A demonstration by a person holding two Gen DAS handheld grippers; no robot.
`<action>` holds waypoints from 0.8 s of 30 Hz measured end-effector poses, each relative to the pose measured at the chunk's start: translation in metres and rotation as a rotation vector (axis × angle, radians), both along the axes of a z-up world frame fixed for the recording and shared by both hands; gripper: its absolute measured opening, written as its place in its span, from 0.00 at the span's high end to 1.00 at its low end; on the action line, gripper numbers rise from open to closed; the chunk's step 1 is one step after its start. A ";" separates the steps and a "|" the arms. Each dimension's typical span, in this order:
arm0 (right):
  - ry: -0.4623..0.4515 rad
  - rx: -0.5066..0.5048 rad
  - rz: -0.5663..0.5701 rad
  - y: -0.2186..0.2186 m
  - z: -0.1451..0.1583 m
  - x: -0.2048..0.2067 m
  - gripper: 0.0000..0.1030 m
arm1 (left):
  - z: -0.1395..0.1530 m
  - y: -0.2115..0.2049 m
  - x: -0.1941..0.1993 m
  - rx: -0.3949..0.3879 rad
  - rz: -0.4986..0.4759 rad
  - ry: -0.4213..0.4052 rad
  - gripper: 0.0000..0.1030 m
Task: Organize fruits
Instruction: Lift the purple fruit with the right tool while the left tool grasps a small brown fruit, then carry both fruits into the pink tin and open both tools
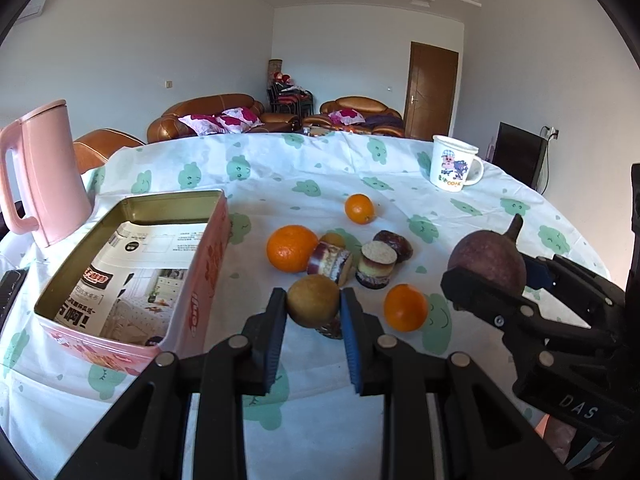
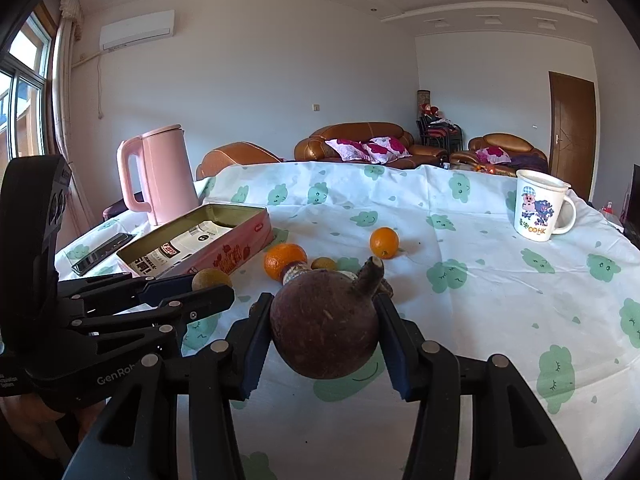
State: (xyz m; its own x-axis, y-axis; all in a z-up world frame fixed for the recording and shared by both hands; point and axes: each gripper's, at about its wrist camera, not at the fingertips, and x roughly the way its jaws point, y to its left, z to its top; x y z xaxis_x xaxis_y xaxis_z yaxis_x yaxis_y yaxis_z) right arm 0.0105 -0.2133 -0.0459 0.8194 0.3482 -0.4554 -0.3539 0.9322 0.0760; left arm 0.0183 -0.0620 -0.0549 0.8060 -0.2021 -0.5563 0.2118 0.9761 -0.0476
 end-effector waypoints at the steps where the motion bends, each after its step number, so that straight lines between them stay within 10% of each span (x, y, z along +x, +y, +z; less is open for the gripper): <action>1: -0.002 0.001 0.006 0.002 0.002 0.001 0.49 | 0.002 0.002 0.000 0.004 0.008 -0.007 0.73; 24: -0.039 -0.044 0.154 0.075 0.043 0.049 0.49 | 0.022 0.072 0.024 0.003 0.165 -0.056 0.73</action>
State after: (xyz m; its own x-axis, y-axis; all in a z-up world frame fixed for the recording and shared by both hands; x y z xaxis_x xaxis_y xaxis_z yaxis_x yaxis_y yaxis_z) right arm 0.0592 -0.1384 -0.0032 0.7752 0.4517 -0.4416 -0.4952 0.8686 0.0192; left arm 0.0420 0.0096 -0.0329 0.8578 -0.0627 -0.5101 0.0509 0.9980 -0.0371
